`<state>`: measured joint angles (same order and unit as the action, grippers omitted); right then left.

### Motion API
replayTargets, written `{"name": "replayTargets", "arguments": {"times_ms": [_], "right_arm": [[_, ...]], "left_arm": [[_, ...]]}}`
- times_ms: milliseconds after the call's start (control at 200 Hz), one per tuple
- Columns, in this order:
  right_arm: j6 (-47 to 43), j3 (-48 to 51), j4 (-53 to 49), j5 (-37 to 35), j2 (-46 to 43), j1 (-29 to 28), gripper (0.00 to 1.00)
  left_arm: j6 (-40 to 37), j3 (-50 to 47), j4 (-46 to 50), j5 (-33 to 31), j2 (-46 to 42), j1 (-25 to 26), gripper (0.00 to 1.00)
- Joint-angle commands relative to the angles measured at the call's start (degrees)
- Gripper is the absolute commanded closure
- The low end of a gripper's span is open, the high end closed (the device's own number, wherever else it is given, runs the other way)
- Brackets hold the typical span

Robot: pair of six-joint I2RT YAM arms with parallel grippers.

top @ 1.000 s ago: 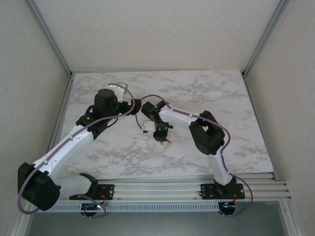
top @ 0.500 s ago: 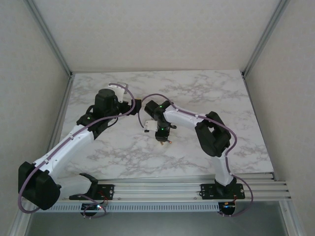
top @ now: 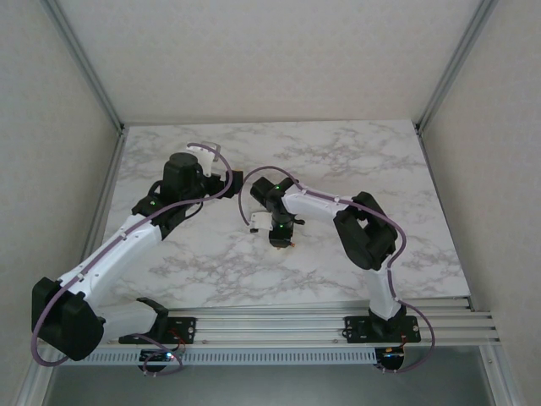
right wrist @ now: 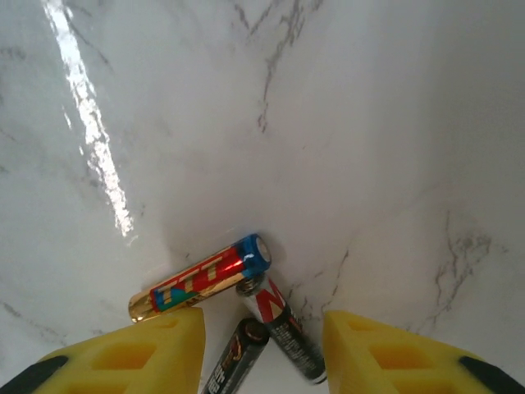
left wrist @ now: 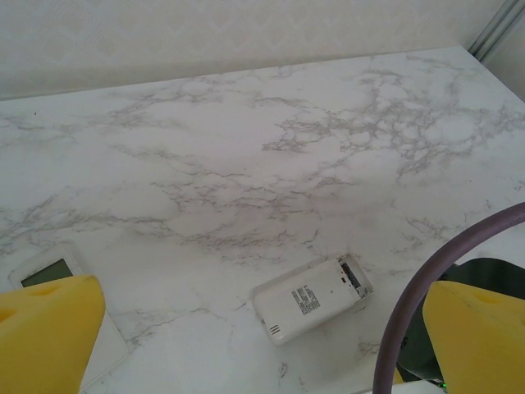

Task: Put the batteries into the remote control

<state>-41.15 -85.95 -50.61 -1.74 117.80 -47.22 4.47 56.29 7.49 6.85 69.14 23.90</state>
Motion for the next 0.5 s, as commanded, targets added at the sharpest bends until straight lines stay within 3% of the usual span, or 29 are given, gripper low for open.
{"name": "replayTargets", "arguments": {"times_ms": [0, 245, 496], "right_arm": [[-1.31, 0.2, 2.09, -1.04, 1.33, 0.29, 0.58], [-2.36, 0.96, 3.99, -3.12, 2.7, 0.43, 0.64], [-1.41, 1.13, 6.01, -3.9, 2.64, 1.24, 0.81]], "left_arm": [[0.19, 0.17, -1.09, 0.62, 0.29, -0.17, 0.0], [0.19, 0.22, -1.12, 0.79, 0.29, -0.17, 0.0], [0.27, 0.18, -1.1, 0.82, 0.29, -0.17, 0.01]]}}
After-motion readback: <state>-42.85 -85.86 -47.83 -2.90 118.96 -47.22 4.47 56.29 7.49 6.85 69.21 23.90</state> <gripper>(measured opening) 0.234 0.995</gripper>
